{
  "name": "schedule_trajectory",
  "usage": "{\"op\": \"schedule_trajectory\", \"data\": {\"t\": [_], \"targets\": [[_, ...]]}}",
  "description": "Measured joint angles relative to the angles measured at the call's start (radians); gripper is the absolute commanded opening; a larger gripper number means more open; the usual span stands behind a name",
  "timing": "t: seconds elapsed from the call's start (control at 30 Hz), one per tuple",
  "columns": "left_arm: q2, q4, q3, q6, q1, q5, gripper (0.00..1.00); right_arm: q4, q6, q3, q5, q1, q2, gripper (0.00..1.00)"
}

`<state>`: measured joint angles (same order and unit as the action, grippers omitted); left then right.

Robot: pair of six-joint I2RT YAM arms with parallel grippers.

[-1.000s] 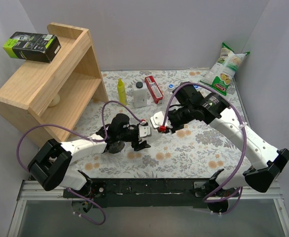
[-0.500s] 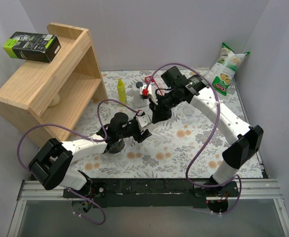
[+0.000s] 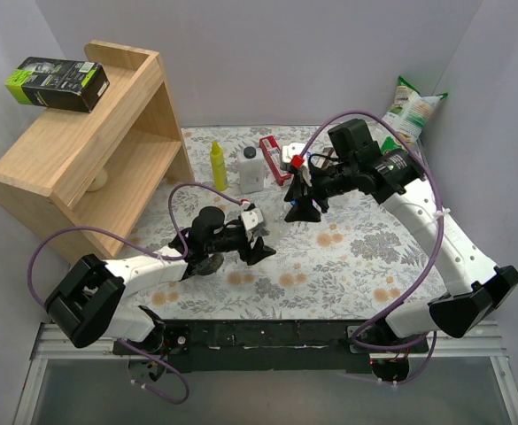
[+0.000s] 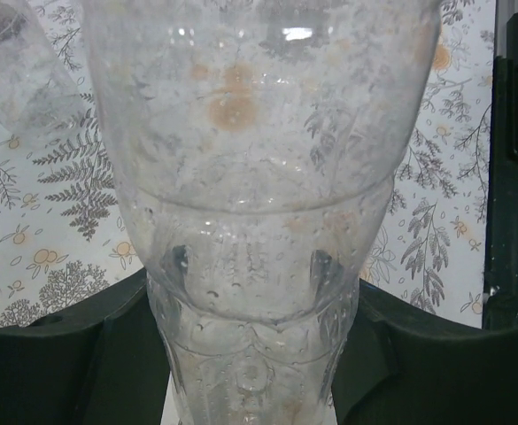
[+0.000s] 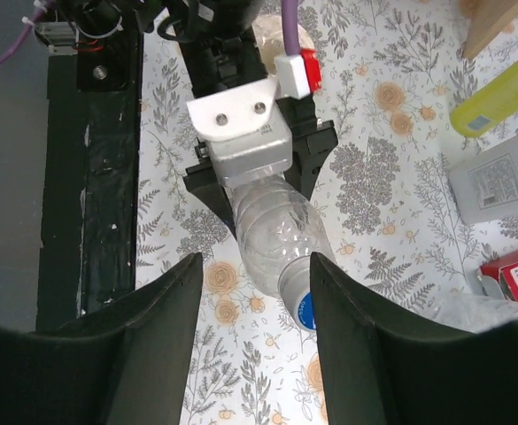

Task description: Screw on the bottle caps

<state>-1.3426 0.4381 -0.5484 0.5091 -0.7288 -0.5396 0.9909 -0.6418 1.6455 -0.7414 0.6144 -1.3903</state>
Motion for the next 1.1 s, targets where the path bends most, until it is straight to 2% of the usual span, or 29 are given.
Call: {"op": "schedule_trajectory", "data": {"t": [0.63, 0.77, 0.93, 1.03, 1.1], "targets": [[0.01, 0.027, 0.002, 0.042, 0.0, -0.031, 0.0, -0.07, 0.034, -0.045, 0.074, -0.046, -0.017, 0.55], [0.01, 0.034, 0.002, 0.042, 0.0, -0.031, 0.0, -0.071, 0.039, -0.045, 0.077, -0.046, -0.019, 0.46], [0.011, 0.037, 0.002, 0.045, 0.0, -0.029, 0.0, -0.076, 0.062, -0.05, 0.068, -0.046, -0.022, 0.44], [0.011, 0.027, 0.005, 0.046, 0.0, -0.027, 0.0, -0.075, 0.079, -0.055, 0.057, -0.056, -0.033, 0.34], [0.011, 0.024, 0.009, 0.047, 0.0, -0.024, 0.0, -0.074, 0.089, -0.055, 0.042, -0.066, -0.045, 0.22]]}}
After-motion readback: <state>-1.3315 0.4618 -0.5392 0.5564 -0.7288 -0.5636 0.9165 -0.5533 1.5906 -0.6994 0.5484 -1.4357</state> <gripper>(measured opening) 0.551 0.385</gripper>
